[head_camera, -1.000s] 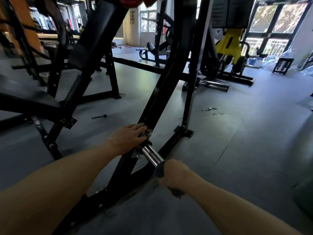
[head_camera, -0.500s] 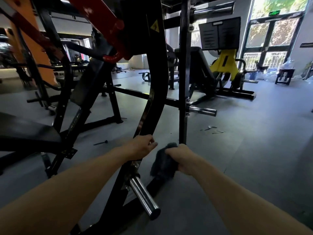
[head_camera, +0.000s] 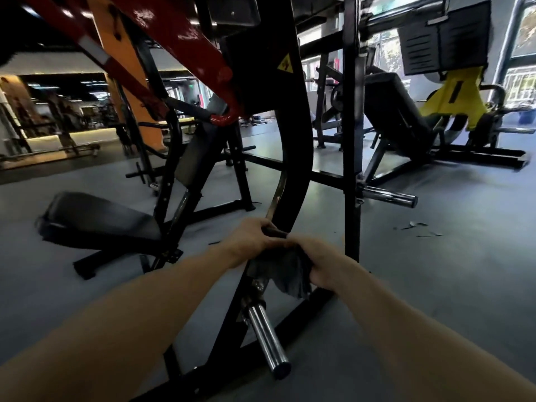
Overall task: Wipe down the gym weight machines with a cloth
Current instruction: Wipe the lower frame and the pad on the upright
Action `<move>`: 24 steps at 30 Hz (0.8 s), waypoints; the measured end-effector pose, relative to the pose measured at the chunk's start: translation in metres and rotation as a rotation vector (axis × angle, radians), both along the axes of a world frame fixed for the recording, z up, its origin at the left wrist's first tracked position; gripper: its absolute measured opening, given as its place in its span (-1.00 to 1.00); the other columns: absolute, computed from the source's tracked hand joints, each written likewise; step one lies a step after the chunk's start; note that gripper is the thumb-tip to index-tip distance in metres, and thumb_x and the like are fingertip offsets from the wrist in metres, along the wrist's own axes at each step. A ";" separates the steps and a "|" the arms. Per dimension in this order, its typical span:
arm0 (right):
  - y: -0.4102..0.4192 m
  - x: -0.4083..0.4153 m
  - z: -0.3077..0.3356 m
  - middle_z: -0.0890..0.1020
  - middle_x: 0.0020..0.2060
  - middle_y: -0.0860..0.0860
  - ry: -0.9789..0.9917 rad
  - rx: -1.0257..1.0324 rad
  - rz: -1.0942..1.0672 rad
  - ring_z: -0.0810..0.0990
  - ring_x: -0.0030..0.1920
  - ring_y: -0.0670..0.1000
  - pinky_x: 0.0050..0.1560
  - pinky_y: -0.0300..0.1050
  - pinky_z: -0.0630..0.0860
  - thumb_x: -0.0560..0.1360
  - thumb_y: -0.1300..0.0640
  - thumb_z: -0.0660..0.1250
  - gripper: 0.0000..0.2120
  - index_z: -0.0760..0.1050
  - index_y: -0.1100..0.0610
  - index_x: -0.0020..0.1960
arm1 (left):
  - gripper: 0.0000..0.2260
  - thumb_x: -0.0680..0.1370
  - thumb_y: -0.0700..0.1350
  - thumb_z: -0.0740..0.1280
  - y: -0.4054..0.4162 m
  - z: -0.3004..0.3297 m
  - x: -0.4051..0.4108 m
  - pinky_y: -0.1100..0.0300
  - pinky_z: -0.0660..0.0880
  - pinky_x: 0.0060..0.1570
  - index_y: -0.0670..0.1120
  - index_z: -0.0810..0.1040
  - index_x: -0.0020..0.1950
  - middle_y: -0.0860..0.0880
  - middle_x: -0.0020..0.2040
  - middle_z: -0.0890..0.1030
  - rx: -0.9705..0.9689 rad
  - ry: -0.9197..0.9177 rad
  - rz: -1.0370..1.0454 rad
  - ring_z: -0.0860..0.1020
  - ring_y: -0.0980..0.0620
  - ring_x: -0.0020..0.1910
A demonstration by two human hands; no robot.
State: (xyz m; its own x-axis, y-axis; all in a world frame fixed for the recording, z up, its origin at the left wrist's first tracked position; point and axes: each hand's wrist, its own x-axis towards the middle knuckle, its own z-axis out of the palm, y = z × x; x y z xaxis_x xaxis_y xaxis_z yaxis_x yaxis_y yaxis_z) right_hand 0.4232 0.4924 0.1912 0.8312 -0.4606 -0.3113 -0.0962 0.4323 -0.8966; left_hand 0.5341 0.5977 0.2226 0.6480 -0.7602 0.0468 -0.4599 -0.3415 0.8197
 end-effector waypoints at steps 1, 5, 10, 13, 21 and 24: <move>0.000 0.001 -0.002 0.69 0.04 0.31 -0.019 0.015 0.033 0.72 -0.04 0.23 -0.13 0.03 0.68 0.52 0.31 0.39 -0.71 0.57 0.36 0.22 | -0.81 0.44 -0.12 0.59 0.002 -0.001 0.003 0.17 0.62 -0.14 -0.13 0.63 -0.07 -0.09 -0.14 0.68 -0.007 -0.021 0.021 0.67 -0.01 -0.12; 0.002 0.005 -0.016 0.69 0.06 0.30 -0.038 0.045 0.069 0.71 0.04 0.23 -0.03 0.04 0.68 0.56 0.43 0.34 -0.73 0.55 0.36 0.25 | -0.80 0.44 -0.11 0.59 0.016 -0.010 0.011 0.29 0.57 -0.23 -0.16 0.64 -0.07 -0.09 -0.18 0.67 0.017 -0.097 0.081 0.64 0.01 -0.17; 0.015 0.014 -0.037 0.71 0.06 0.24 -0.040 0.065 0.059 0.73 -0.02 0.16 -0.11 0.00 0.69 0.62 0.42 0.21 -0.74 0.61 0.28 0.20 | -0.84 0.50 -0.11 0.54 0.035 -0.028 0.027 0.26 0.53 -0.15 -0.14 0.65 -0.01 -0.04 -0.15 0.63 0.095 -0.084 0.048 0.59 0.05 -0.14; 0.022 0.023 -0.043 0.74 -0.07 0.18 -0.006 0.007 0.029 0.74 -0.10 0.12 -0.17 -0.03 0.66 0.64 0.43 0.16 -0.70 0.65 0.23 0.05 | -0.88 0.52 -0.16 0.51 0.038 -0.041 0.042 0.15 0.58 -0.03 -0.16 0.67 0.01 -0.11 -0.08 0.67 0.108 -0.099 0.035 0.62 0.00 -0.08; 0.021 0.044 -0.023 0.68 -0.04 0.28 0.143 -0.170 -0.182 0.68 -0.03 0.25 -0.13 0.01 0.66 0.60 0.47 0.14 -0.66 0.64 0.22 -0.09 | -0.86 0.60 -0.22 0.37 0.015 -0.057 0.078 0.18 0.52 0.05 -0.09 0.62 0.15 -0.03 0.03 0.64 0.068 -0.253 -0.051 0.60 -0.04 0.09; 0.017 0.046 -0.022 0.66 0.01 0.28 0.160 -0.092 -0.309 0.64 0.07 0.28 0.15 0.16 0.60 0.62 0.45 0.12 -0.74 0.59 0.33 -0.01 | -0.59 0.63 -0.15 0.34 0.004 -0.055 0.087 0.08 0.35 0.40 -0.12 0.41 0.48 -0.11 0.45 0.42 0.065 -0.510 -0.070 0.38 -0.09 0.44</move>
